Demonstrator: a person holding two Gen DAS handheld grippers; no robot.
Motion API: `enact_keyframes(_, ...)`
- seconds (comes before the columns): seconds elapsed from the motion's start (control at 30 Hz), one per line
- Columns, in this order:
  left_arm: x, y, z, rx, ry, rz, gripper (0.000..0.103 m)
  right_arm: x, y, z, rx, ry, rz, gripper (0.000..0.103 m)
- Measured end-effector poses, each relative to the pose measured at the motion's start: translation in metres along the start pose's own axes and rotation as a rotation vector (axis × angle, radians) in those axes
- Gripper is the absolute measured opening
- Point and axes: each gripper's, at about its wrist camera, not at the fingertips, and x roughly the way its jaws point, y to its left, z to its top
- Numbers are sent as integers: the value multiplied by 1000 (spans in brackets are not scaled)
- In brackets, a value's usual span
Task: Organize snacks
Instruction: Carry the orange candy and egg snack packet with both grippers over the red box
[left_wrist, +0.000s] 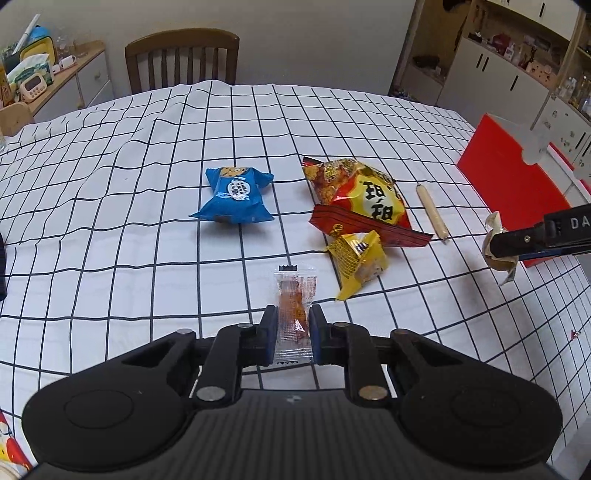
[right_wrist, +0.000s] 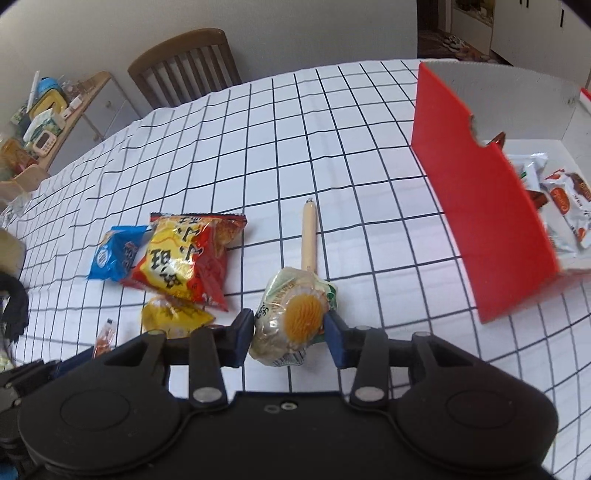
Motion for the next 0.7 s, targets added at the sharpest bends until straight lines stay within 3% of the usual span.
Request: enact_keyframes(0.7, -46, -77, 16, -30, -27, -55, 18, -91, -41, -23, -144, -46, 3, 40)
